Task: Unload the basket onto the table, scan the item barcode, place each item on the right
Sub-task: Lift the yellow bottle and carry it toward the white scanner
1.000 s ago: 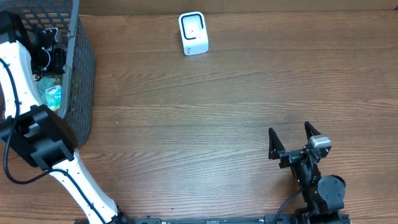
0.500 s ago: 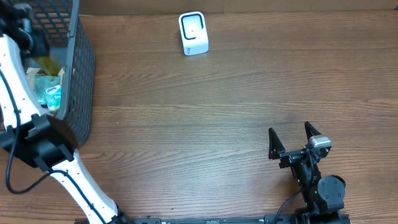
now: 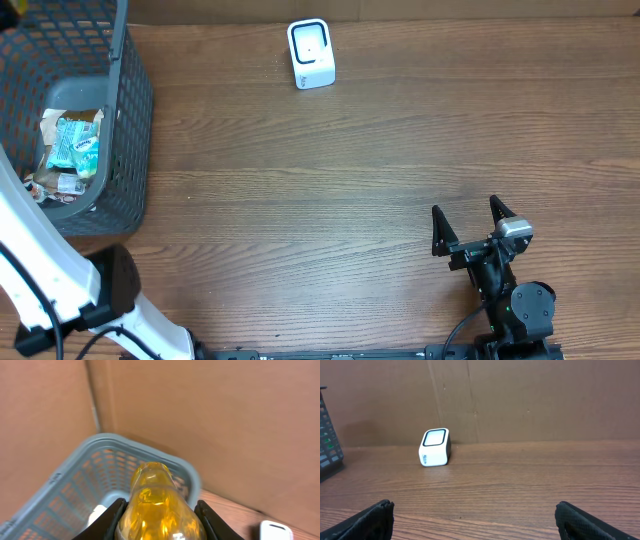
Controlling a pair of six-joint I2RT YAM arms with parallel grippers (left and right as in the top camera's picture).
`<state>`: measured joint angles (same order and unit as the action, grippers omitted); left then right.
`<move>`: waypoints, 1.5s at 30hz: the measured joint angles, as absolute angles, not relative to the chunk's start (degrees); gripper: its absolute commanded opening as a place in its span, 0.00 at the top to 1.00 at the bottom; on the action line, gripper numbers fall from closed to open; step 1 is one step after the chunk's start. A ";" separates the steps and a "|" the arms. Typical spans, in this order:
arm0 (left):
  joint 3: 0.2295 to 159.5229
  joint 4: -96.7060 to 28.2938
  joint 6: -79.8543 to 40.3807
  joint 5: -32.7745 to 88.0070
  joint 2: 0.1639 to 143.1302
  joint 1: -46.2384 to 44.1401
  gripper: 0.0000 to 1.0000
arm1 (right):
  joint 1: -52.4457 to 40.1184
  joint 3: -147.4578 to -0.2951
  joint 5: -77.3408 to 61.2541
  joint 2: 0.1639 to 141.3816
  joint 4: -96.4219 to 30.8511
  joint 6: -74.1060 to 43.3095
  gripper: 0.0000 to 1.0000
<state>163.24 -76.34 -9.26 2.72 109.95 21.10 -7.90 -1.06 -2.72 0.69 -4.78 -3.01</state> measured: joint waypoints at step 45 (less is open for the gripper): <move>156.55 -89.43 -21.52 4.97 127.72 -31.14 0.96 | -7.90 -1.06 -2.72 0.69 -4.80 -2.96 0.00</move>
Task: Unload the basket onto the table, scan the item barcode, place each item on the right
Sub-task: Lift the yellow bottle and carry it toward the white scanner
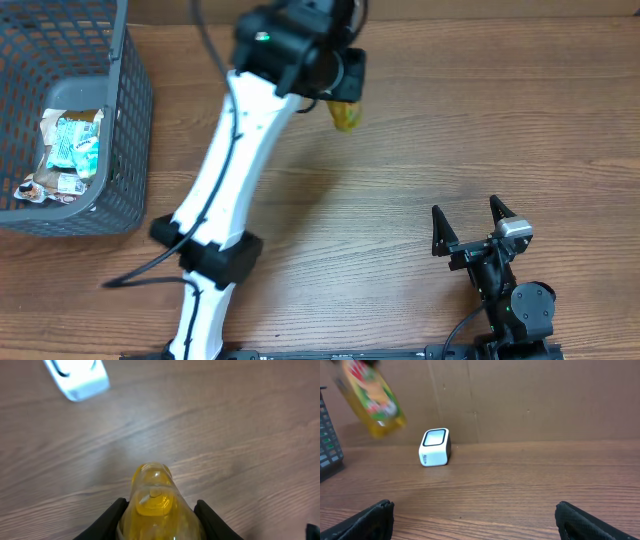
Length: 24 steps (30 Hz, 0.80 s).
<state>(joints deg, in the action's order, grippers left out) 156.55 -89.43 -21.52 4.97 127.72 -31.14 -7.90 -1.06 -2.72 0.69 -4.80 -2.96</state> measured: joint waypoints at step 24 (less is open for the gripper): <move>155.74 -88.36 -33.08 -1.23 132.57 -34.04 0.81 | -7.90 -1.06 -2.72 0.69 -4.78 -3.01 0.00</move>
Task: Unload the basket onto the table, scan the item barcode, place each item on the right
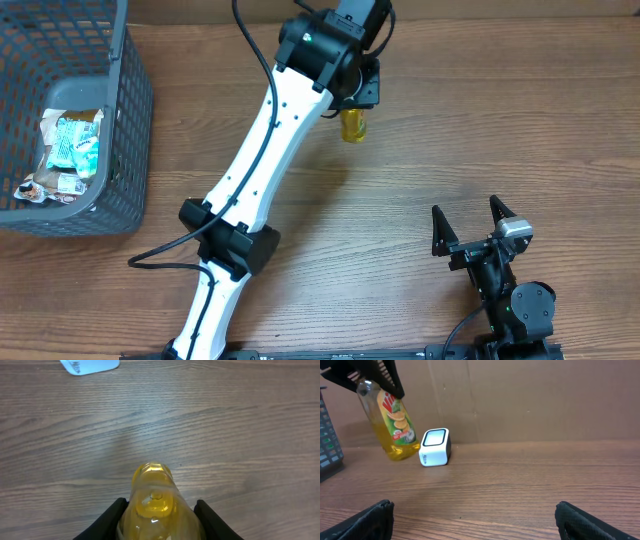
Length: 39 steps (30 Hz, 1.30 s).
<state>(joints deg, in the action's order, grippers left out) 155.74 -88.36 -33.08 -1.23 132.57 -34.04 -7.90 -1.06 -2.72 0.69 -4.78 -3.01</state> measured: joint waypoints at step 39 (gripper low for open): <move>137.93 -74.50 -45.50 -10.15 133.43 -43.94 0.79 | -7.90 -1.06 -2.72 0.69 -4.78 -2.98 0.00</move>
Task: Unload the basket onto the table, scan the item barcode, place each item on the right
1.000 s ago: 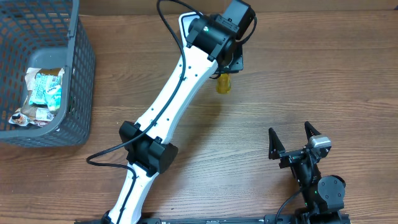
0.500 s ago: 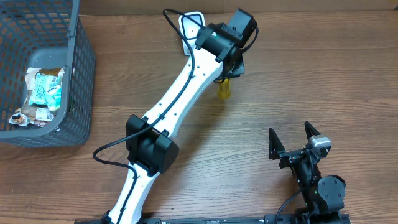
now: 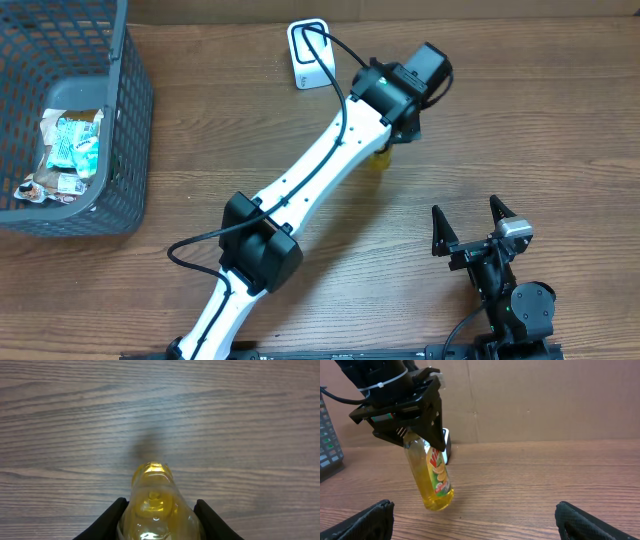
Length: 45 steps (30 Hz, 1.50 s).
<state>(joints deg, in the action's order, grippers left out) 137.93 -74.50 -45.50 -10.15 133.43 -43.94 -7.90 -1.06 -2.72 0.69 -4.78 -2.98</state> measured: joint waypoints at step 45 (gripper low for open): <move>127.33 -67.99 -45.52 -11.25 133.43 -46.15 0.78 | -7.90 -1.06 -2.72 0.69 -4.80 -2.96 0.00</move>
